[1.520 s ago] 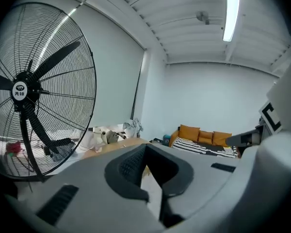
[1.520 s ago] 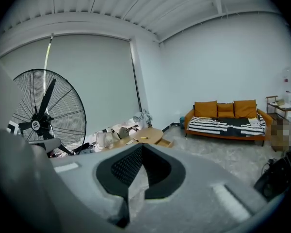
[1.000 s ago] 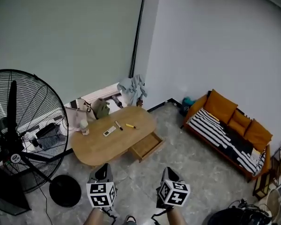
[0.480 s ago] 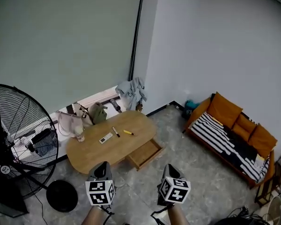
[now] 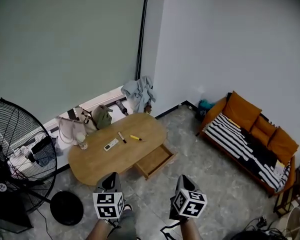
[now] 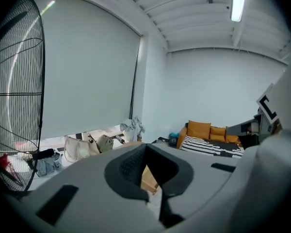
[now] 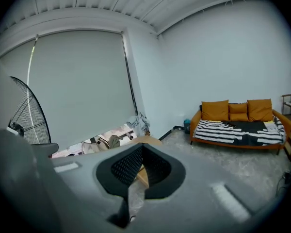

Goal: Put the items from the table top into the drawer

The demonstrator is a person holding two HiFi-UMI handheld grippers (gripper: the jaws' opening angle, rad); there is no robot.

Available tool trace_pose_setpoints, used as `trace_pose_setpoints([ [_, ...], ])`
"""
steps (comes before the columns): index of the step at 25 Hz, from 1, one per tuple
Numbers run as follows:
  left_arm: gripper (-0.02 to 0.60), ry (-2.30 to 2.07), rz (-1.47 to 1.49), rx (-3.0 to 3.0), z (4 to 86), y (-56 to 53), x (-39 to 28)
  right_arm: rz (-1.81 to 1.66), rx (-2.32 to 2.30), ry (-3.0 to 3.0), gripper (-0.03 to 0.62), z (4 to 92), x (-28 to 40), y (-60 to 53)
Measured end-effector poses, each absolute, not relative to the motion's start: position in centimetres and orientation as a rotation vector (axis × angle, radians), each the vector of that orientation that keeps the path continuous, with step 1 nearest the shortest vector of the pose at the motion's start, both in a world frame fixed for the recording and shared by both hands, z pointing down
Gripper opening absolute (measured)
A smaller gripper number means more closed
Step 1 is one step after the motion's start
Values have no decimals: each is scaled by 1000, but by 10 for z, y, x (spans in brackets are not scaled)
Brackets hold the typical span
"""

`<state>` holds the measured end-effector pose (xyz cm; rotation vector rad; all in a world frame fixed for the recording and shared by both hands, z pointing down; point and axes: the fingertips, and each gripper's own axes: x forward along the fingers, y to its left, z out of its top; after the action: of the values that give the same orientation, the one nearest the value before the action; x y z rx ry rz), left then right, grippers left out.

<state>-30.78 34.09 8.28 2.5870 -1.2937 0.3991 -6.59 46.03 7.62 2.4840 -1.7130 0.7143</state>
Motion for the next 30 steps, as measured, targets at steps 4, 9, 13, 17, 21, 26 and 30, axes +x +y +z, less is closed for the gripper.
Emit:
trace_pose_setpoints([
  [4, -8, -1275, 396, 2605, 86, 320, -291, 727, 2514, -1669, 5, 81, -47, 447],
  [9, -8, -1245, 365, 2626, 84, 267, -262, 697, 2555, -1648, 5, 75, -21, 406],
  [13, -8, -1234, 354, 2643, 75, 218, -237, 676, 2571, -1632, 5, 66, 3, 364],
  [17, -6, -1227, 365, 2654, 71, 173, -216, 694, 2566, -1628, 5, 68, 22, 322],
  [21, -8, -1237, 383, 2645, 71, 125, -197, 718, 2556, -1638, 5, 72, 41, 273],
  [26, -6, -1268, 395, 2629, 69, 68, -186, 729, 2521, -1666, 5, 74, 56, 207],
  [30, -6, -1290, 397, 2596, 73, 28, -186, 721, 2473, -1701, 5, 72, 56, 157],
])
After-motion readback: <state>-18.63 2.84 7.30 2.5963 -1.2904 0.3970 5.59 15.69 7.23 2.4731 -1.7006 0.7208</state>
